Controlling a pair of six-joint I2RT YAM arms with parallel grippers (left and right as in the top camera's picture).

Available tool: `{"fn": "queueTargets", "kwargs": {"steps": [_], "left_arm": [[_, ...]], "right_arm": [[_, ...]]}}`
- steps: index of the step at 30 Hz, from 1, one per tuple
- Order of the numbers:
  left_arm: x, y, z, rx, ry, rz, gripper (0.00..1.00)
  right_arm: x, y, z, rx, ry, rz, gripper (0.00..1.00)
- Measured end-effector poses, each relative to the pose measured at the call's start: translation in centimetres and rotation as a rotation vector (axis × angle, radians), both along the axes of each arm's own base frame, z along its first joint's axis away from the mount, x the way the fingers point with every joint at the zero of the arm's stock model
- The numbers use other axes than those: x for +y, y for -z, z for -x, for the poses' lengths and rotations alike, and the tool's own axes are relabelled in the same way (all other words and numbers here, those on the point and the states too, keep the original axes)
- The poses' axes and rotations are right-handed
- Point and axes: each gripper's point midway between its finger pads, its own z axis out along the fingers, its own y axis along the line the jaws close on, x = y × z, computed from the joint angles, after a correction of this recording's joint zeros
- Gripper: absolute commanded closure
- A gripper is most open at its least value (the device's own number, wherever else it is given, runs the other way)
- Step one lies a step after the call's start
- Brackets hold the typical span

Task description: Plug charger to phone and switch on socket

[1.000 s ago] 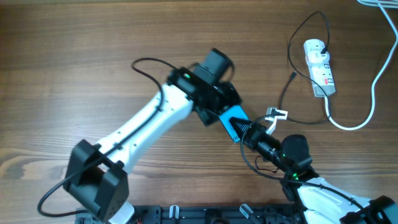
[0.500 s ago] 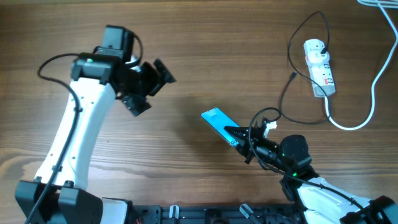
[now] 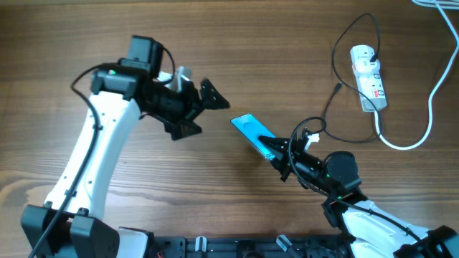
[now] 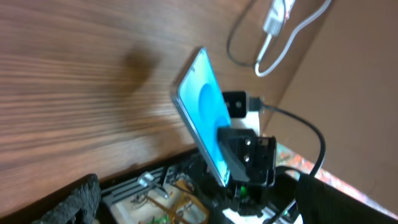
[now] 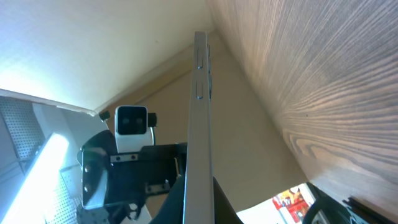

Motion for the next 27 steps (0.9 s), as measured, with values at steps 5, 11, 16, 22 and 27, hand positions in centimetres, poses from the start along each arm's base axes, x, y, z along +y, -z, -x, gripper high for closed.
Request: {"fn": "queueTargets", "kwargs": {"steps": [5, 11, 16, 22, 27], "left_arm": [[-3.2, 2.8, 0.7, -0.031, 0.078, 0.089, 0.01], [-5.8, 4.8, 1.2, -0.032, 0.087, 0.136, 0.05], [-7.5, 5.0, 1.7, 0.009, 0.052, 0.11, 0.16], [-8.8, 5.5, 1.1, 0.046, -0.056, 0.057, 0.33], [-8.6, 6.1, 0.6, 0.076, -0.135, 0.013, 0.52]], "right_arm": [[-0.1, 0.0, -0.2, 0.0, 0.014, 0.001, 0.95], [-0.2, 0.0, -0.3, 0.0, 0.019, 0.001, 0.96], [-0.2, 0.0, -0.3, 0.0, 0.019, 0.001, 0.96], [-0.2, 0.0, -0.3, 0.0, 0.018, 0.001, 0.96], [-0.2, 0.0, -0.3, 0.0, 0.018, 0.001, 0.96]]}}
